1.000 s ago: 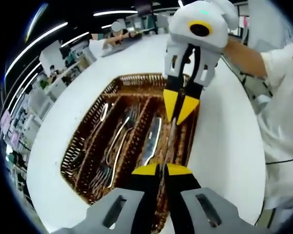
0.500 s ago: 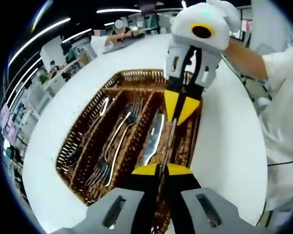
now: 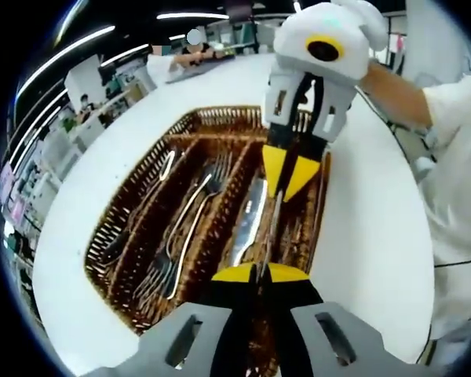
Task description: Arrange the knives, forks, and spoons in their matching storage slots by inserting each utensil handle-first until every utensil is classified and aligned in the correct compartment
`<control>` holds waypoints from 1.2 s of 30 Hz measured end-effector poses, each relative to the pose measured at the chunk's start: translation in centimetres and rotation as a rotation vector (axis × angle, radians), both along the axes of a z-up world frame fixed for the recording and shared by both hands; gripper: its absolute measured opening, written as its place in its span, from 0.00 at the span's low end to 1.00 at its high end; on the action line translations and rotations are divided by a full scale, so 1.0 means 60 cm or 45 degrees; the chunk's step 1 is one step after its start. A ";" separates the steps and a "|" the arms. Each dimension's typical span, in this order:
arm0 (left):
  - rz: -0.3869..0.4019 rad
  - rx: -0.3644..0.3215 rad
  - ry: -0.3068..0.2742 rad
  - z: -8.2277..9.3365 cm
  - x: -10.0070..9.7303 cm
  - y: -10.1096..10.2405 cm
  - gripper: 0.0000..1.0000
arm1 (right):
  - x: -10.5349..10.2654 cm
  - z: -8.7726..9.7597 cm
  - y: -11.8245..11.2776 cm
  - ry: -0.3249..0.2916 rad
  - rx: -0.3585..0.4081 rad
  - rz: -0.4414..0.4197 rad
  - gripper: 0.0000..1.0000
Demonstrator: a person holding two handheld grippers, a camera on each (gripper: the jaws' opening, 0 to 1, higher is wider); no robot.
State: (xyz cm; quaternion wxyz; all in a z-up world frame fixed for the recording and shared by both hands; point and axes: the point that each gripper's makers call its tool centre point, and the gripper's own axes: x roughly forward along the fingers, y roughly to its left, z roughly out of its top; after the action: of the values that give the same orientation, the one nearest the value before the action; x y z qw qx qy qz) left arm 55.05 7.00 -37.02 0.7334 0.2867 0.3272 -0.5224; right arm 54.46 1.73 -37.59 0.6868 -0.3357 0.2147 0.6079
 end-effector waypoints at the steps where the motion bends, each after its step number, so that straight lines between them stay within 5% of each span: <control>1: 0.002 -0.003 0.006 0.000 0.000 0.000 0.03 | 0.000 0.000 0.000 0.002 -0.001 0.000 0.03; 21: -0.002 0.017 0.073 -0.018 0.007 0.007 0.04 | 0.003 -0.028 0.008 0.125 -0.067 0.007 0.03; 36: 0.010 0.081 0.257 -0.047 0.006 0.012 0.03 | 0.001 -0.048 0.012 0.260 -0.124 -0.001 0.03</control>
State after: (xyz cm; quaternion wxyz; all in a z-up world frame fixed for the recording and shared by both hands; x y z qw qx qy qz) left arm 55.41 7.74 -39.85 0.6892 0.2543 0.4169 -0.5352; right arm 54.51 2.45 -40.47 0.6444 -0.3048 0.3131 0.6275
